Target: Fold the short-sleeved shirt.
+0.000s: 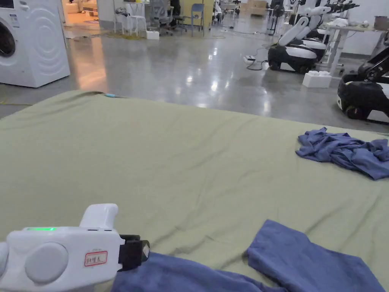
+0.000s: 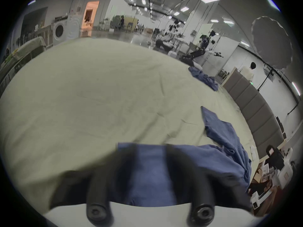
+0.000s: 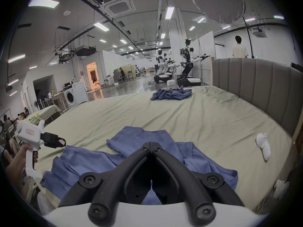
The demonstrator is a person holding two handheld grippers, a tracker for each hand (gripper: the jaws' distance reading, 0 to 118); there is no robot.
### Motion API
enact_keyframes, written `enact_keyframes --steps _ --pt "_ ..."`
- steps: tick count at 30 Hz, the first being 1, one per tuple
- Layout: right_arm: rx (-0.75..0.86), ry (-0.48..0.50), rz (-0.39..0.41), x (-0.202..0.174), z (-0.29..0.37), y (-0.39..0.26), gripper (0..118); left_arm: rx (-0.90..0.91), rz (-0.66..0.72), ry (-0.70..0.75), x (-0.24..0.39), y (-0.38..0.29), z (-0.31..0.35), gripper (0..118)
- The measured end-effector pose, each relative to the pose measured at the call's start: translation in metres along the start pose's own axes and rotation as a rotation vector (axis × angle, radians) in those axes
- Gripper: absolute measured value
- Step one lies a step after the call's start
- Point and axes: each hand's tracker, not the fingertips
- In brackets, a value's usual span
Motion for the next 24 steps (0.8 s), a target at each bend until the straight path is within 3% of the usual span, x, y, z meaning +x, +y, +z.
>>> enact_keyframes --steps 2,5,7,9,11,12,13,14,16,18,19,21,22,23,24 --pt "-0.002 -0.010 0.004 0.001 -0.001 0.003 2 -0.060 0.001 0.061 -0.004 0.008 -0.019 95" --pt "-0.002 -0.019 0.003 0.003 -0.003 0.006 2 -0.073 -0.031 0.145 -0.004 0.007 -0.029 93" --pt "-0.008 -0.025 0.011 0.004 -0.005 0.007 2 -0.132 -0.065 0.103 -0.003 0.001 -0.035 92" --pt "-0.019 -0.031 0.025 0.006 -0.010 0.009 2 -0.128 -0.162 0.152 0.008 -0.013 -0.037 87" --pt "-0.030 -0.041 0.039 0.008 -0.015 0.010 2 -0.104 -0.290 0.233 0.022 -0.022 -0.037 71" --pt "-0.036 -0.048 0.044 0.010 -0.018 0.012 2 -0.094 -0.317 0.249 0.027 -0.026 -0.036 56" --pt "-0.042 -0.053 0.048 0.013 -0.022 0.014 2 -0.089 -0.310 0.230 0.030 -0.028 -0.032 24" --pt "-0.050 -0.053 0.048 0.017 -0.025 0.015 2 -0.097 -0.284 0.205 0.029 -0.024 -0.029 8" --pt "-0.062 -0.048 0.034 0.030 -0.034 0.021 2 -0.081 -0.176 0.135 0.027 -0.018 -0.026 7" --pt "-0.089 -0.029 0.025 0.045 -0.050 0.028 3 -0.095 -0.179 0.131 0.024 -0.015 -0.027 7" --pt "-0.148 -0.024 0.033 0.052 -0.063 0.032 16 -0.105 -0.185 0.143 0.024 -0.016 -0.031 7" --pt "-0.203 -0.018 0.025 0.068 -0.088 0.037 88 -0.133 -0.188 0.154 0.025 -0.022 -0.039 7" --pt "-0.265 -0.022 0.015 0.076 -0.105 0.039 110 -0.130 -0.186 0.157 0.025 -0.024 -0.042 7" --pt "-0.323 -0.016 -0.001 0.084 -0.123 0.040 116 -0.127 -0.187 0.158 0.026 -0.024 -0.041 7" --pt "-0.377 -0.008 -0.011 0.090 -0.140 0.040 114 -0.126 -0.195 0.158 0.026 -0.023 -0.039 7"
